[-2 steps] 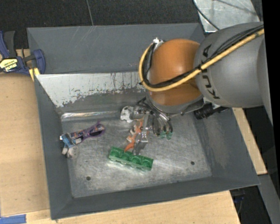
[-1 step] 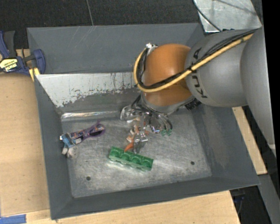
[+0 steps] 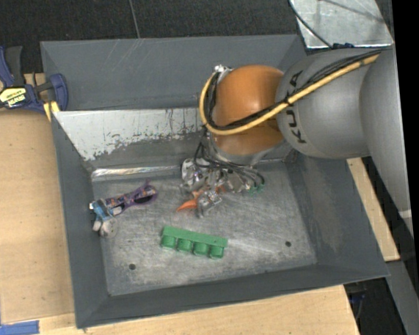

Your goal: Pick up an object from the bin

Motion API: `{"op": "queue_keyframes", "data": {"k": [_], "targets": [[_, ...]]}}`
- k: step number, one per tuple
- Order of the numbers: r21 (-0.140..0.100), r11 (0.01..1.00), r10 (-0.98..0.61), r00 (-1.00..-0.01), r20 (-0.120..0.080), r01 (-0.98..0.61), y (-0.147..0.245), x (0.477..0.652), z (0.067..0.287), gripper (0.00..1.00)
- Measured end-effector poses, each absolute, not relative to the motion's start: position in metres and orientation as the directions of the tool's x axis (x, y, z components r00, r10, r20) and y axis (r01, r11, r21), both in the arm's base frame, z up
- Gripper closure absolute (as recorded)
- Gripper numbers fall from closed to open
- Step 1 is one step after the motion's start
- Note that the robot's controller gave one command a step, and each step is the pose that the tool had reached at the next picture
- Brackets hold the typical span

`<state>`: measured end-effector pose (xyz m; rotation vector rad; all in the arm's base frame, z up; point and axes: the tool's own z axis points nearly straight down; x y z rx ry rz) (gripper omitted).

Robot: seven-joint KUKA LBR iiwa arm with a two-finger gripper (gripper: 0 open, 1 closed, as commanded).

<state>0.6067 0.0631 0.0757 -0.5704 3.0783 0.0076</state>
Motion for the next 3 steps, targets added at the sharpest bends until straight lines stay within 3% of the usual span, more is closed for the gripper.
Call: {"op": "queue_keyframes", "data": {"k": [2, 3], "targets": [[0.003, 0.934, -0.358, -0.934, -0.009, -0.358, 0.063, 0.606, 0.079, 1.0], [0.002, 0.933, -0.359, -0.933, 0.0, -0.359, 0.062, 0.603, 0.092, 1.0]]}}
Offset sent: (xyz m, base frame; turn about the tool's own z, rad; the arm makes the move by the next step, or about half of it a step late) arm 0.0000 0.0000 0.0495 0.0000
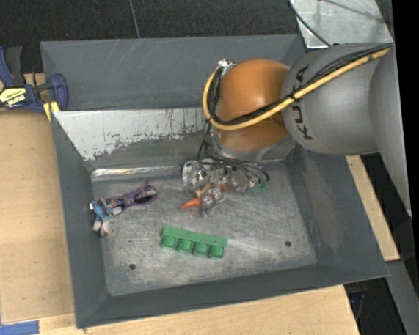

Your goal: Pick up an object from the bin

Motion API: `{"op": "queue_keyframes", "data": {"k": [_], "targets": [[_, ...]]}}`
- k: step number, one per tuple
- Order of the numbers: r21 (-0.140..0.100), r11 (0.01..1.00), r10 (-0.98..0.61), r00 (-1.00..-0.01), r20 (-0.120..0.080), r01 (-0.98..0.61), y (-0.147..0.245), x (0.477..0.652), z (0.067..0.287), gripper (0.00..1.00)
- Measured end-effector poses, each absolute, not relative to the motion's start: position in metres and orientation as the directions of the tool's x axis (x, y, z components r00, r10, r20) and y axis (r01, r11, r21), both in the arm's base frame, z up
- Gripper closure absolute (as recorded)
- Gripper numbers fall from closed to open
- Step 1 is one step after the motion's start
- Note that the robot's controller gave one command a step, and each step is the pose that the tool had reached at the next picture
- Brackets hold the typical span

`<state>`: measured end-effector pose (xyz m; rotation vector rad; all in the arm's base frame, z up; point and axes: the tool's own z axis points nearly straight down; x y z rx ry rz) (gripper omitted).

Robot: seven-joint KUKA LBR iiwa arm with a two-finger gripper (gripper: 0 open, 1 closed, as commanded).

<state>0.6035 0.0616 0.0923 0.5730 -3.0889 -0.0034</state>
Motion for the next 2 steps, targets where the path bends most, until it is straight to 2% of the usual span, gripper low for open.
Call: {"op": "queue_keyframes", "data": {"k": [1, 2], "targets": [[0.0, 0.934, -0.357, -0.934, -0.005, -0.357, 0.061, 0.605, 0.104, 1.0], [0.001, 0.934, -0.357, -0.934, 0.0, -0.357, 0.061, 0.604, 0.115, 1.0]]}}
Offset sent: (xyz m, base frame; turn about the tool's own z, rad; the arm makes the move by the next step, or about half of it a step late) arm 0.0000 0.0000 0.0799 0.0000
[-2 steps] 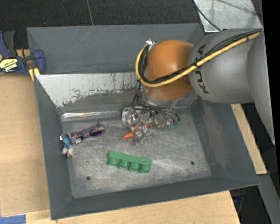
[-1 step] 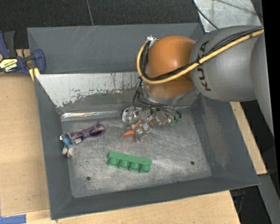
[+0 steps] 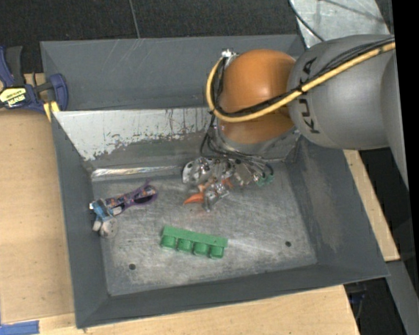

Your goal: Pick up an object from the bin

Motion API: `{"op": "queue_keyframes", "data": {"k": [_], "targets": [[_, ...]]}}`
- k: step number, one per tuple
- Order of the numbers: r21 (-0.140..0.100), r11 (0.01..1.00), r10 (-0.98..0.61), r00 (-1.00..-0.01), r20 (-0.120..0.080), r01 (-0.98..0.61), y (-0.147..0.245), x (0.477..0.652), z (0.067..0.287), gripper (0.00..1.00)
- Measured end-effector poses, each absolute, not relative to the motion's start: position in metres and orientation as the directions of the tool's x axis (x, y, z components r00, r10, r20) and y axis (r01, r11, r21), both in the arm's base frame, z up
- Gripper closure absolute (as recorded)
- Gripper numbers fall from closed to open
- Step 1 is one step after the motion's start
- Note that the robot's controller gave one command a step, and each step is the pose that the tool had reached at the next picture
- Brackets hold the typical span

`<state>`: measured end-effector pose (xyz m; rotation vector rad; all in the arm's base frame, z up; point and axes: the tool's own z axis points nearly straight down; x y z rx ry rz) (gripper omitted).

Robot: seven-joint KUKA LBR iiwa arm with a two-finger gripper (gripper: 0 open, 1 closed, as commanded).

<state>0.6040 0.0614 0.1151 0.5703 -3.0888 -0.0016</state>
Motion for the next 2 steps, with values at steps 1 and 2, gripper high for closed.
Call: {"op": "queue_keyframes", "data": {"k": [1, 2], "targets": [[0.002, 0.934, -0.357, -0.934, 0.005, -0.357, 0.061, 0.603, 0.136, 1.0], [0.0, 0.934, -0.357, -0.934, 0.0, -0.357, 0.061, 0.604, 0.159, 1.0]]}}
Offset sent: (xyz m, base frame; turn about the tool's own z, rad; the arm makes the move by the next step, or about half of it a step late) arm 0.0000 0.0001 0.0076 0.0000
